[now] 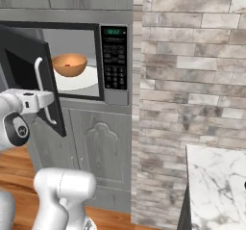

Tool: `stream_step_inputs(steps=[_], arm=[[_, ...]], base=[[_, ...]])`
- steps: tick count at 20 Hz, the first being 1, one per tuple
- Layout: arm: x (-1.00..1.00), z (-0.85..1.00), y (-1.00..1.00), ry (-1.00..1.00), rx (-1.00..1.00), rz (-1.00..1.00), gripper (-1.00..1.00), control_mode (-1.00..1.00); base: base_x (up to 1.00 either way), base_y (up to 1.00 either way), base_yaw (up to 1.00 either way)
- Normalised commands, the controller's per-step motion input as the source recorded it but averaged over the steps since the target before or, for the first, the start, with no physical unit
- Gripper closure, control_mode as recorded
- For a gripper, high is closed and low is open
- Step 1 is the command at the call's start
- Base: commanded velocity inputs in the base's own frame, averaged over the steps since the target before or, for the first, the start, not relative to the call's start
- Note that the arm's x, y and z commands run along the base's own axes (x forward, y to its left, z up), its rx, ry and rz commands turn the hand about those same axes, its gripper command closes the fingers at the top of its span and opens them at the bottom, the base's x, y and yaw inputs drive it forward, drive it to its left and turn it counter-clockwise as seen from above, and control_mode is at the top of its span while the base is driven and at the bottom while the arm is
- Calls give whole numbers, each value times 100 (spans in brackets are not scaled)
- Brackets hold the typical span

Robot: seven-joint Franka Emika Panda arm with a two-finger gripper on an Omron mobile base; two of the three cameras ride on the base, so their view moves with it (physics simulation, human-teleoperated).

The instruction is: The microwave is finished heating the shrimp and tomato. Take the bowl containing the food and place it on the dining counter.

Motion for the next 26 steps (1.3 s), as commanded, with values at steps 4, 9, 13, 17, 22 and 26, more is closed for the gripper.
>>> stream_step_inputs(steps=[4,9,13,17,22,26], arm=[[-100,34,46,-2,-14,-5,-100,-100],[-100,-11,-10,-4,-1,4,-100,-100],[-100,-12,-46,-3,0,2,-100,-100],[-94,-2,-82,-4,1,10,-100,-100],[-5,18,-100,-6,9,19,-100,-100],[28,14,-100,0,9,15,-100,-100]], base=[[0,0,0],[0,0,0],[0,0,0],[0,0,0],[0,0,0],[0,0,0]])
